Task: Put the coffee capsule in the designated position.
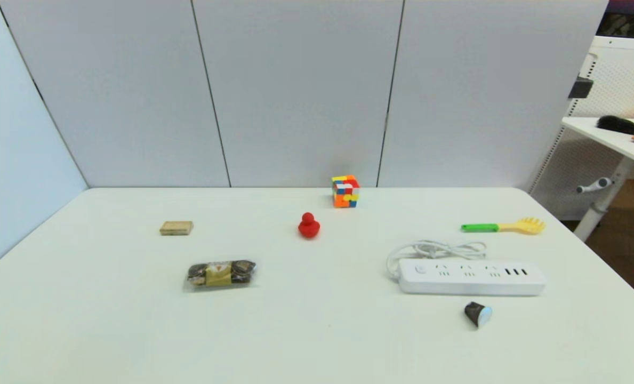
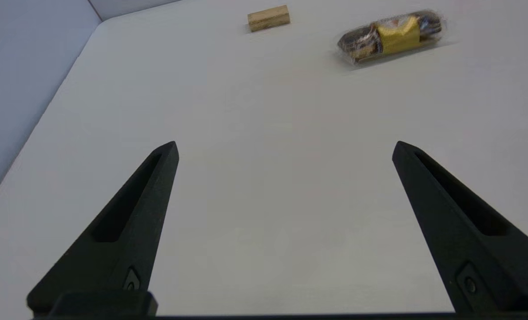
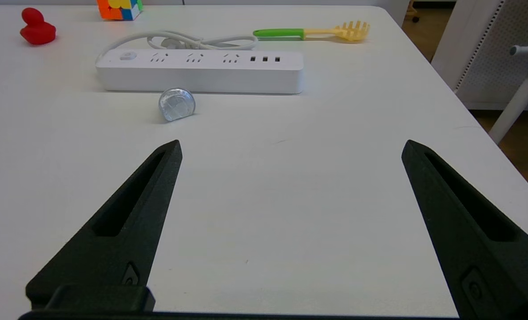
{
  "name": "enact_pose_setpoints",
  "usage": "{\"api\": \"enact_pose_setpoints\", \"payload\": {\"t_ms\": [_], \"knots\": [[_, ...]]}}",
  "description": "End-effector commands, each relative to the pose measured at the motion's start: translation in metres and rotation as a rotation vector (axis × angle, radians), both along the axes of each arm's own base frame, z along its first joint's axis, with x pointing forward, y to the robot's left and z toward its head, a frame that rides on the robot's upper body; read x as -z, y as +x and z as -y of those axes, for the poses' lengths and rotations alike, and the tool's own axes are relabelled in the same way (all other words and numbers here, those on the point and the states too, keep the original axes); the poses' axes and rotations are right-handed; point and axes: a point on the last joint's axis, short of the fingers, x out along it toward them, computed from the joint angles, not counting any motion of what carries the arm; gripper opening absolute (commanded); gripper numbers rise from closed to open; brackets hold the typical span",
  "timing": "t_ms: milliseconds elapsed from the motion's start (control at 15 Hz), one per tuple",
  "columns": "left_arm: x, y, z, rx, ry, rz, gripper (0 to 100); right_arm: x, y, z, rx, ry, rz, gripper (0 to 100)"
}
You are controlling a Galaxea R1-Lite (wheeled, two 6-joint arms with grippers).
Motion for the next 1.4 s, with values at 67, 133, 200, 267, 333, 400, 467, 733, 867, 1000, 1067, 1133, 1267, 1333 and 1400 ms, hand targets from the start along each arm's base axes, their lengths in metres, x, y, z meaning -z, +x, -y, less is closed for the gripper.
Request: {"api": "enact_pose_setpoints", "payload": {"t_ms": [67,133,200,267,333,400,467,733,867,1000,1067,1133,1267,1333,1400], "knots": [[0.0378,-0.0063,0.0,-0.015,-0.041,0.056,100,0.0,0.0001,0.0,0.0,0.0,-0.002,100],[0.0378,-0.0053,0.0,-0.014,-0.062,0.075,100,0.0,0.0001,0.0,0.0,0.0,-0.002,100],[0.0382,-0.0032,-0.0002,-0.019,-0.08,0.105,100,-0.0001,0.0001,0.0,0.0,0.0,0.0,100],[0.0381,-0.0013,-0.0003,-0.024,-0.104,0.144,100,0.0,0.0001,0.0,0.0,0.0,-0.002,100],[0.0388,-0.0008,-0.0003,-0.025,-0.111,0.147,100,0.0,0.0001,0.0,0.0,0.0,-0.002,100],[0.0393,-0.0008,-0.0003,-0.025,-0.113,0.142,100,0.0,0.0001,0.0,0.0,0.0,-0.002,100],[0.0393,-0.0008,-0.0003,-0.025,-0.114,0.142,100,0.0,0.0001,0.0,0.0,0.0,-0.002,100],[0.0393,-0.0008,-0.0004,-0.029,-0.122,0.142,100,0.0,0.0001,0.0,0.0,0.0,-0.002,100],[0.0392,-0.001,-0.0004,-0.031,-0.138,0.144,100,0.0,0.0001,0.0,0.0,0.0,-0.002,100],[0.0392,-0.0008,-0.0004,-0.032,-0.145,0.142,100,0.0,0.0001,0.0,0.0,0.0,-0.002,100],[0.0392,-0.0008,-0.0004,-0.032,-0.145,0.142,100,-0.0001,0.0001,0.0,0.0,0.0,0.0,100],[0.0392,-0.0008,-0.0004,-0.032,-0.145,0.142,100,-0.0001,0.0001,0.0,0.0,0.0,0.0,100],[0.0392,-0.0008,-0.0004,-0.032,-0.145,0.142,100,0.0,0.0001,0.0,0.0,0.0,-0.002,100],[0.0392,-0.0009,-0.0004,-0.033,-0.144,0.144,100,0.0,0.0001,0.0,0.0,0.0,-0.002,100],[0.0392,-0.0008,-0.0004,-0.034,-0.144,0.142,100,-0.0001,0.0001,0.0,0.0,0.0,0.0,100]]}}
